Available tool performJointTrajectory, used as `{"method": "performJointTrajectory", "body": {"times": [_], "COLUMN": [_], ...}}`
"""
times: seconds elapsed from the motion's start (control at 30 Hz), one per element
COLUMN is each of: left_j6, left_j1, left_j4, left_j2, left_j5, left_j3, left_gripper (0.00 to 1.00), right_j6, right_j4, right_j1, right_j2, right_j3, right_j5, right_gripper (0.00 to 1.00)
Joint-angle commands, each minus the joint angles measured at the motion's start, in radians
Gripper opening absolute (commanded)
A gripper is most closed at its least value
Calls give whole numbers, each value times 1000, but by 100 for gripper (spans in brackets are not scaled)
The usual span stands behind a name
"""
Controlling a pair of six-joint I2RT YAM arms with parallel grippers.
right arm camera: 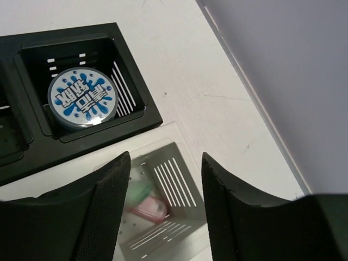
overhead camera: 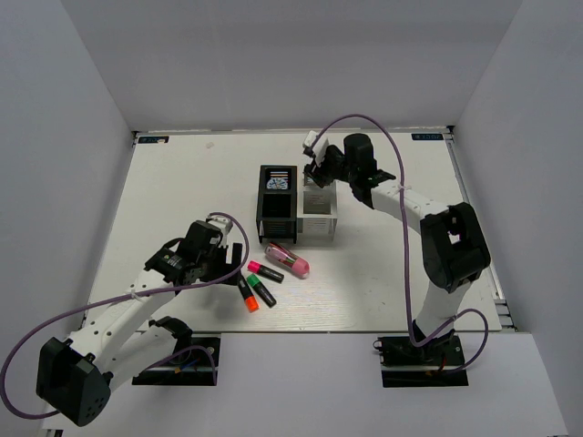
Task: Sort the stationery into containers
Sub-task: Place the stationery in the storage box, then move the stationery to the center of the board.
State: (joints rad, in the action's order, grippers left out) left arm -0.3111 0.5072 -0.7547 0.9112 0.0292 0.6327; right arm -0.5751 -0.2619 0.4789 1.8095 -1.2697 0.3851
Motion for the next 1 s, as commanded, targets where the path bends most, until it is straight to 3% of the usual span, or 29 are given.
{"method": "performJointTrajectory", "body": {"times": [0.0,0.07,0.1,0.13,0.17,0.2,0.27,0.3,0.4,0.43,0.47,0.5,0.53,0.57,0.6,0.7,0.73,0.83,0.97], "left_j6": [6,-3,-9,-19,-52,-68,-147,-170,-269,-278,-311,-330,-367,-578,-642,-879,-992,-1300,-1414], "left_j1": [-3,-4,-4,-3,-4,-1,7,16,92,138,193,245,272,325,385,557,582,614,611], "left_j4": [25,51,60,72,75,77,101,115,146,135,134,114,66,-22,-28,-104,-130,-281,-207], "left_j2": [-8,-9,-8,-5,2,5,12,12,23,41,54,105,127,150,237,381,415,563,690], "left_j5": [-3,-28,-28,-28,-28,-55,-89,-92,-35,-3,82,118,150,269,347,565,592,604,591], "left_j3": [-1,-5,-8,-4,1,24,33,41,77,94,137,154,172,236,258,373,418,554,607], "left_gripper": [93,78,41,22,7,0,0,0,19,43,58,77,81,85,85,94,99,99,95], "right_j6": [38,46,60,69,79,134,206,271,383,394,385,374,342,343,350,379,380,386,385], "right_j4": [16,27,35,35,36,44,99,134,440,573,633,776,833,937,954,893,873,859,842], "right_j1": [-2,-5,-6,-10,-8,-17,-14,-16,-17,-17,-26,-32,-39,-45,-46,-66,-72,-92,-118], "right_j2": [-5,-7,-10,-13,-25,-48,-94,-111,-191,-226,-236,-255,-278,-317,-338,-490,-521,-663,-765], "right_j3": [-36,-39,-40,-37,-37,-24,-23,-42,-81,-95,-109,-138,-137,-131,-62,123,150,219,291], "right_j5": [35,38,40,40,37,28,0,-24,-127,-108,-88,-65,-16,12,33,9,-6,-127,-199], "right_gripper": [58,58,58,56,44,32,0,0,0,11,37,84,90,90,90,67,65,61,61]}}
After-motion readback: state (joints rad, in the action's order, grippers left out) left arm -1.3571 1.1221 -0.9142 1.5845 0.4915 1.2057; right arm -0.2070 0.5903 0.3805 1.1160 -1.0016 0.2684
